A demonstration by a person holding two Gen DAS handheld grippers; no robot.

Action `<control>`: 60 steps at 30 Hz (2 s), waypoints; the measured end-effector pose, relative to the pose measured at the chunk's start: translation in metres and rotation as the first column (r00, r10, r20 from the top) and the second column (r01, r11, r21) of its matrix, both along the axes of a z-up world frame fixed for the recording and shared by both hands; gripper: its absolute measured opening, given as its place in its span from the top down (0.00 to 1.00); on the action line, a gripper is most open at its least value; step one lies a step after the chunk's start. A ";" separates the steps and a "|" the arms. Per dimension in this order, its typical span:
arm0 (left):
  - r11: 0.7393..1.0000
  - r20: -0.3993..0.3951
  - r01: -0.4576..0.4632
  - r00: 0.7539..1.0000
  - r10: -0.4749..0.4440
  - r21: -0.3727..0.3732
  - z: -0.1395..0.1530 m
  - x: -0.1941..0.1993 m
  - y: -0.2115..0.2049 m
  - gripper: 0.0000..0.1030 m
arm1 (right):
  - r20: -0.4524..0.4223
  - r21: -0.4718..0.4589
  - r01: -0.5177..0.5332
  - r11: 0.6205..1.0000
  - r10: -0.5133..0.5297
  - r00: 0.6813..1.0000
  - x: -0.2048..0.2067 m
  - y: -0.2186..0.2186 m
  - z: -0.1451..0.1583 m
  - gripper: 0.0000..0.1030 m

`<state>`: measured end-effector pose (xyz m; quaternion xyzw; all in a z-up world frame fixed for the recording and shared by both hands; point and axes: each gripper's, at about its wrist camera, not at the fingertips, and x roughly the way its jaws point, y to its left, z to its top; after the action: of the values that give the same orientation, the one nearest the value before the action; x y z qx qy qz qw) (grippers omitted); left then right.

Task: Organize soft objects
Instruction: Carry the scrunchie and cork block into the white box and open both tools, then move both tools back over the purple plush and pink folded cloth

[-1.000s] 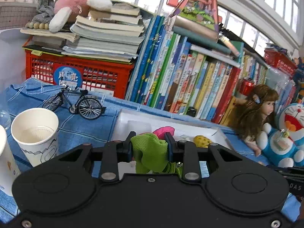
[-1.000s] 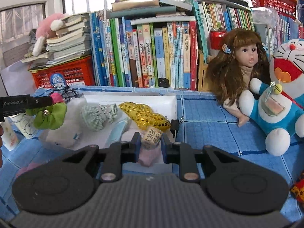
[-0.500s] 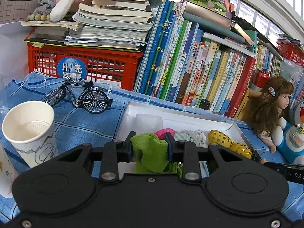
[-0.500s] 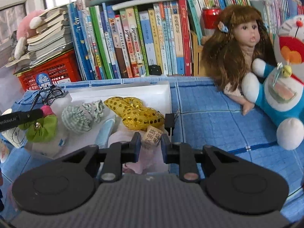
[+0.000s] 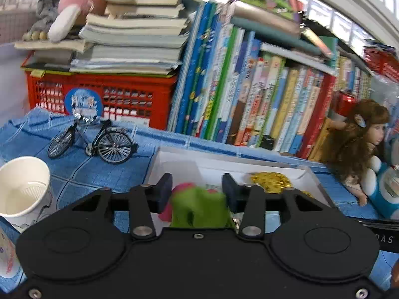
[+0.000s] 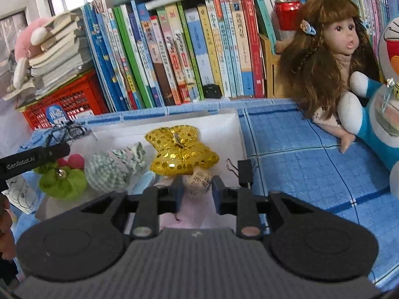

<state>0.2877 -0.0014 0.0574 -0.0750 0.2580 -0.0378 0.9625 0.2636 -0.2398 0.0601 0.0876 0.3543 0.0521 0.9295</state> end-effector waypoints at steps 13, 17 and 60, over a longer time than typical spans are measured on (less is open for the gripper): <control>0.997 0.068 0.073 0.995 -0.073 0.003 0.023 -0.055 -0.006 0.13 | 0.085 0.040 -0.072 0.997 0.068 0.994 -0.038 -0.003 0.020 0.23; 0.992 0.075 0.126 0.989 -0.127 0.017 0.019 -0.083 -0.009 0.11 | 0.137 -0.011 -0.124 0.992 0.124 0.983 -0.063 0.005 0.027 0.15; 0.987 0.046 0.104 0.993 -0.110 0.123 -0.046 -0.217 0.032 0.03 | 0.186 -0.242 -0.317 0.917 0.365 0.912 -0.201 0.053 -0.011 0.04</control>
<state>0.0704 0.0309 0.0110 -0.0018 0.2378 -0.0756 0.9684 0.0623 -0.1870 0.0487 -0.0794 0.2588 0.1870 0.9443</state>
